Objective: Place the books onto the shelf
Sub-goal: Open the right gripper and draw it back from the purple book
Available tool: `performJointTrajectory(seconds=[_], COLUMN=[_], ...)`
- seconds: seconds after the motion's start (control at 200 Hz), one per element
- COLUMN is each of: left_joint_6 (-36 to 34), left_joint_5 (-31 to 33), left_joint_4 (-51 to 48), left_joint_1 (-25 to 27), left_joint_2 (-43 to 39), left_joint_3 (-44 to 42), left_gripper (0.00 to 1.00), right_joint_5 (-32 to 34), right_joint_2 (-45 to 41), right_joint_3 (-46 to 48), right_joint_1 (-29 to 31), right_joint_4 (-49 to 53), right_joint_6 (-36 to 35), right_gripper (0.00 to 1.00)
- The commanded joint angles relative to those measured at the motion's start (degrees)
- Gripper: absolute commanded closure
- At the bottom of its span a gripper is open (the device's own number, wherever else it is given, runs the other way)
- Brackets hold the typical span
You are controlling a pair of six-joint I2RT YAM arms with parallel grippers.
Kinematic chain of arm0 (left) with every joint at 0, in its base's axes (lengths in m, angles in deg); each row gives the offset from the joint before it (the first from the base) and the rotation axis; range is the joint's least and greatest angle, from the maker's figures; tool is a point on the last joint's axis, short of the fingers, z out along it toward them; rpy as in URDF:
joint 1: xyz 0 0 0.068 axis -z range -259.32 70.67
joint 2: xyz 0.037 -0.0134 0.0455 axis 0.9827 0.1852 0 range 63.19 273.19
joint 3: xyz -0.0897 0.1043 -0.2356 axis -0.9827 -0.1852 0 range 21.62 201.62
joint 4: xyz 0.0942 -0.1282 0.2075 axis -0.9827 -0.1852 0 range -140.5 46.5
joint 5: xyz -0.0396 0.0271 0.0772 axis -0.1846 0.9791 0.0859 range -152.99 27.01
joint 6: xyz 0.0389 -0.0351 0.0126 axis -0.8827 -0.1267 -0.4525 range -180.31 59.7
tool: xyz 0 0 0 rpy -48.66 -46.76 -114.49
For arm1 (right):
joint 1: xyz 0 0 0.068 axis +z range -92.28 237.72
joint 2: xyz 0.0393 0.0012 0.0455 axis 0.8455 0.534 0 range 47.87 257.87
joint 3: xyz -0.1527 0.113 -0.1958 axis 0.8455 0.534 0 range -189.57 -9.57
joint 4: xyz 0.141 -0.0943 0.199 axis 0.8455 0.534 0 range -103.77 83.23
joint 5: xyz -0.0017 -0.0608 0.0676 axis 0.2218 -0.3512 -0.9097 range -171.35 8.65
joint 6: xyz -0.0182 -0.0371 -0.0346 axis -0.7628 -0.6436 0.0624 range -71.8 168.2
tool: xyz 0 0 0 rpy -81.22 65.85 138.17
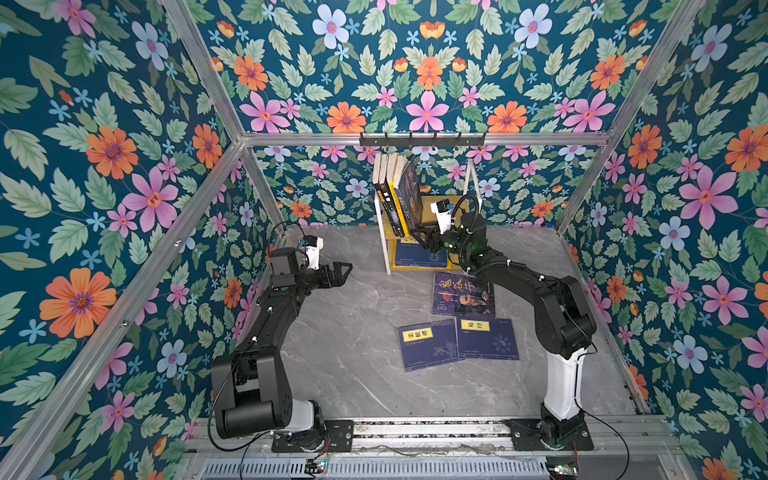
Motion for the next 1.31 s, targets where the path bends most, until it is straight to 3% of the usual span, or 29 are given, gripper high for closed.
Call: performJointTrajectory(seconds=[0.0, 0.64, 0.735, 0.925, 1.025, 1.155, 1.3], left_joint_6=[-0.3, -0.4, -0.4, -0.4, -0.3, -0.1, -0.2], left_joint_5=[-0.2, -0.3, 0.0, -0.3, -0.4, -0.7, -0.6], left_joint_4=[0.6, 0.8, 0.6, 0.7, 0.8, 1.2, 1.2], left_joint_1=[-0.1, -0.1, -0.2, -0.2, -0.2, -0.2, -0.2], left_joint_2=[0.0, 0.2, 0.1, -0.1, -0.1, -0.3, -0.4], left_joint_3=[0.3, 0.0, 0.2, 0.1, 0.1, -0.2, -0.1], left_gripper=[0.0, 0.0, 0.0, 0.0, 0.0, 0.0, 0.0], right_joint_5=[1.6, 1.1, 0.8, 6.8, 12.4, 19.0, 24.3], right_joint_2=[1.0, 2.2, 1.0, -5.0, -7.8, -8.8, -6.1], right_joint_3=[-0.3, -2.1, -1.4, 2.5, 3.4, 1.5, -3.3], right_joint_1=[-0.3, -0.4, -0.4, -0.4, -0.4, -0.3, 1.0], right_joint_4=[3.6, 3.7, 4.0, 7.6, 11.5, 17.2, 21.3], right_joint_6=[0.6, 0.8, 0.7, -1.4, -2.2, -2.0, -2.3], right_gripper=[0.47, 0.49, 0.45, 0.42, 0.49, 0.72, 0.77])
